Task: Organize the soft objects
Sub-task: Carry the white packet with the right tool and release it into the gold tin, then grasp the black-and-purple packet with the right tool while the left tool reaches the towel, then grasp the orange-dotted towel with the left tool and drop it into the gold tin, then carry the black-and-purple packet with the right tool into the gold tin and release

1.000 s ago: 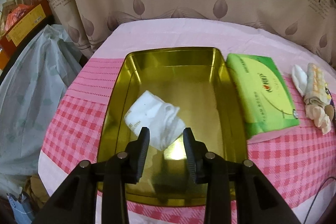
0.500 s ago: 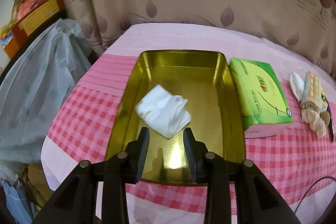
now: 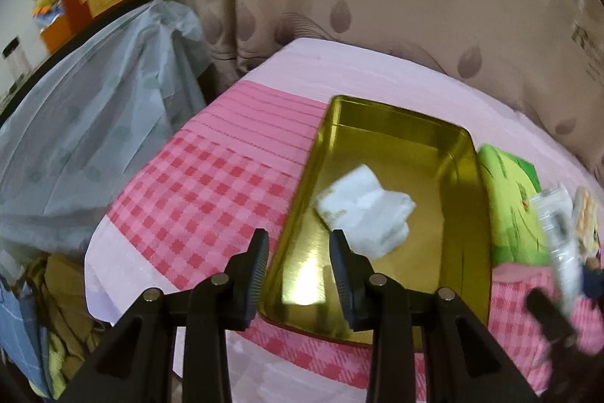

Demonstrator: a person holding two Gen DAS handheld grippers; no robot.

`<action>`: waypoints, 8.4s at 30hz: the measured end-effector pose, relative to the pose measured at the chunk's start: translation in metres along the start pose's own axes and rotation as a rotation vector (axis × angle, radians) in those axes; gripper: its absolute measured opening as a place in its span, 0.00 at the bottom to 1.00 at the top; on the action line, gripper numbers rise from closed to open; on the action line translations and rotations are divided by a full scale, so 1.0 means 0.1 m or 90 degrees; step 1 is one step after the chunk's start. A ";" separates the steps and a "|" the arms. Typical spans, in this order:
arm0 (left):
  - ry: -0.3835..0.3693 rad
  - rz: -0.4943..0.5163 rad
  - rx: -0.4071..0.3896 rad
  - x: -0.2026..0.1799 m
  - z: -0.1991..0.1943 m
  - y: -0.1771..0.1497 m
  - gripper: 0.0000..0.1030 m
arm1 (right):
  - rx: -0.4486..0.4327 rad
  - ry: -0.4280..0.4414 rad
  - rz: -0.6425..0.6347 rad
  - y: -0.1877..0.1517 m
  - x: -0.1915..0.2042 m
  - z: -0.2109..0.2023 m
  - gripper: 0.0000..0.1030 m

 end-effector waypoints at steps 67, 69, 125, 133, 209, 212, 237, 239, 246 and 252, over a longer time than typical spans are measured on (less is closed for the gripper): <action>-0.134 0.261 0.009 -1.63 -0.12 -0.23 0.46 | 0.135 -0.255 0.270 -1.58 -3.43 0.47 0.43; -0.153 0.285 0.020 -1.87 -0.07 -0.26 0.46 | 0.128 -0.257 0.268 -1.58 -3.43 0.47 0.36; -0.294 0.443 0.120 -4.09 0.63 -0.31 0.14 | 0.114 -0.260 0.280 -1.84 -3.34 0.22 0.38; -0.283 0.426 0.105 -3.93 0.41 -0.22 0.14 | 0.114 -0.260 0.280 -1.84 -3.34 0.22 0.38; 0.033 0.138 0.081 -0.68 0.45 0.62 0.29 | 0.114 -0.262 0.276 -1.83 -3.32 0.22 0.38; 0.030 0.135 0.048 -0.75 0.28 0.53 0.29 | 0.114 -0.262 0.276 -1.83 -3.32 0.22 0.38; 0.055 0.096 -0.036 -0.40 0.01 -0.03 0.35 | 0.106 -0.313 0.284 -1.72 -3.34 0.07 0.30; 0.054 0.086 -0.032 -0.35 0.03 -0.03 0.35 | 0.091 -0.316 0.284 -1.61 -3.29 -0.01 0.30; 0.047 0.086 -0.021 -0.34 0.07 -0.05 0.35 | 0.048 -0.274 0.232 -1.18 -2.96 -0.21 0.30; 0.042 0.081 -0.020 -0.34 0.08 -0.05 0.35 | 0.031 -0.211 0.182 -0.81 -2.38 -0.12 0.30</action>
Point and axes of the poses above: each gripper's, at about its wrist camera, not at the fingertips, and z roughly the way its jaws point, x to its left, y to its top, the point moved 4 cm from there along z, roughly the way its jaws point, and after that the axes turned 14 degrees about -y, right-handed, at the moved point
